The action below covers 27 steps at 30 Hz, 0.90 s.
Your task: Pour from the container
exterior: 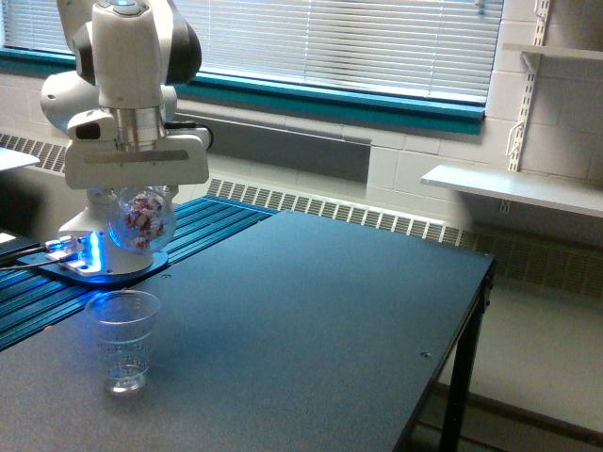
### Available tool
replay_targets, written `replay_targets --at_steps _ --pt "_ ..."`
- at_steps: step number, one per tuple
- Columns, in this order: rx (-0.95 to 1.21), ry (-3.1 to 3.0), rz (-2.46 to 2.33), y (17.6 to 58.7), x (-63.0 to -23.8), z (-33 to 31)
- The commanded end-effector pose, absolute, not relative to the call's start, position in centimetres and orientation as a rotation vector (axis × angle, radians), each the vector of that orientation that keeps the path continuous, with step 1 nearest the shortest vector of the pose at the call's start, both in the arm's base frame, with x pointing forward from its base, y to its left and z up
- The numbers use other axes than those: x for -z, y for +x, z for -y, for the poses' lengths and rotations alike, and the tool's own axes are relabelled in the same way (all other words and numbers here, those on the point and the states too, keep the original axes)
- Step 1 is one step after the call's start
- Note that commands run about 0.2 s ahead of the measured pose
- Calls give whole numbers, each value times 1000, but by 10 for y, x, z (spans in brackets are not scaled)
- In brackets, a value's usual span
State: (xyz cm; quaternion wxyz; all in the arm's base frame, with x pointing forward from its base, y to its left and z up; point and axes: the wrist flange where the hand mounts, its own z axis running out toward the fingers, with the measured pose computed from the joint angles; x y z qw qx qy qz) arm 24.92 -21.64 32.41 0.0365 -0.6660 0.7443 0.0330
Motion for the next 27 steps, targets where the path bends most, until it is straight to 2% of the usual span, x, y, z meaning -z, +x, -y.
replay_targets --at_steps 1,15,27 --pt "-81 -2043 -2260 256 -328 225" --pt "-76 -1975 -2300 261 -329 245" --pt "-111 -1917 -2293 269 -325 237"
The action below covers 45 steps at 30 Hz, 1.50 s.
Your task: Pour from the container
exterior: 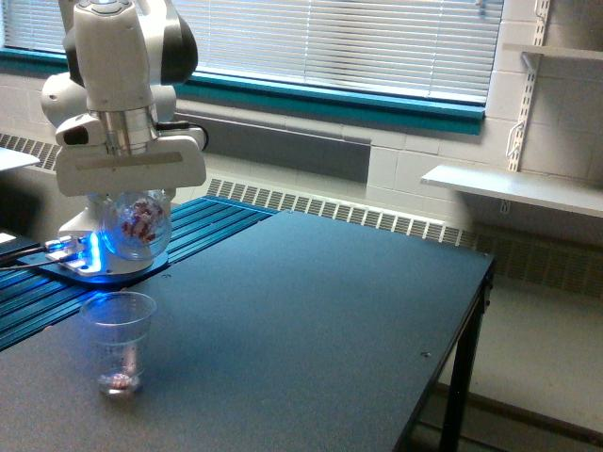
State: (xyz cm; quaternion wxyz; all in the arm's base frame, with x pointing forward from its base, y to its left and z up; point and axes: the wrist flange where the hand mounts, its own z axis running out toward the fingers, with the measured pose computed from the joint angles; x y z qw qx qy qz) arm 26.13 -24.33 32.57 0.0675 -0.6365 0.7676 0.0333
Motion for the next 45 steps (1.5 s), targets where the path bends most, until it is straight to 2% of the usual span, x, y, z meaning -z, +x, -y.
replay_targets --at_steps 1,30,45 --pt "-117 -1915 -2291 269 -325 236" --pt "-202 -1788 -2399 237 -324 254" --pt "-226 -1782 -2401 241 -325 278"
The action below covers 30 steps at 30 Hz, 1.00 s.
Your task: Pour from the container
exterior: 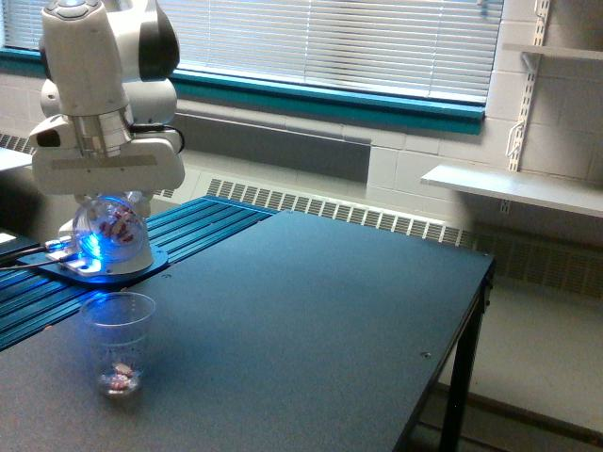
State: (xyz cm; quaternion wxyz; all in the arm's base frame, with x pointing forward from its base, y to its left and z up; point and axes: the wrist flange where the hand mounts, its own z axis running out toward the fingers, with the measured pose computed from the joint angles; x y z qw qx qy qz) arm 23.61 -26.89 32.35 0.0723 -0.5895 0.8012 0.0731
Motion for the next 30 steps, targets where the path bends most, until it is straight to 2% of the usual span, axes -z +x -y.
replay_targets --at_steps 1,30 --pt "-226 -1781 -2399 242 -325 279" --pt "-299 -1754 -2345 264 -311 283"
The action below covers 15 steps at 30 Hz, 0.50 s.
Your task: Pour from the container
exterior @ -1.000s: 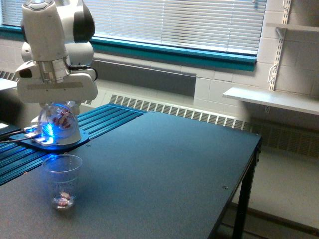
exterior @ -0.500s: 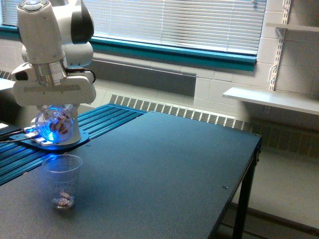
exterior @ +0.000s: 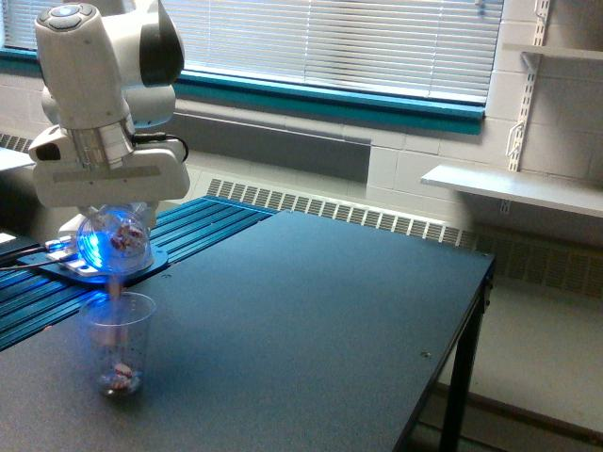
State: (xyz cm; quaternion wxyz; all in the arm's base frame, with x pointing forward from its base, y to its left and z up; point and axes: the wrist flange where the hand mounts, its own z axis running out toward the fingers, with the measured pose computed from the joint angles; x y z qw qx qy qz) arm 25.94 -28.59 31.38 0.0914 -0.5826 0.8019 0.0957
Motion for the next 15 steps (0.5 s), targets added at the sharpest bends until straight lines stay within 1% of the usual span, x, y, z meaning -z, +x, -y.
replay_targets --at_steps 1,15 --pt "-302 -1752 -2344 264 -310 282" --pt "-329 -1724 -2307 270 -306 271"
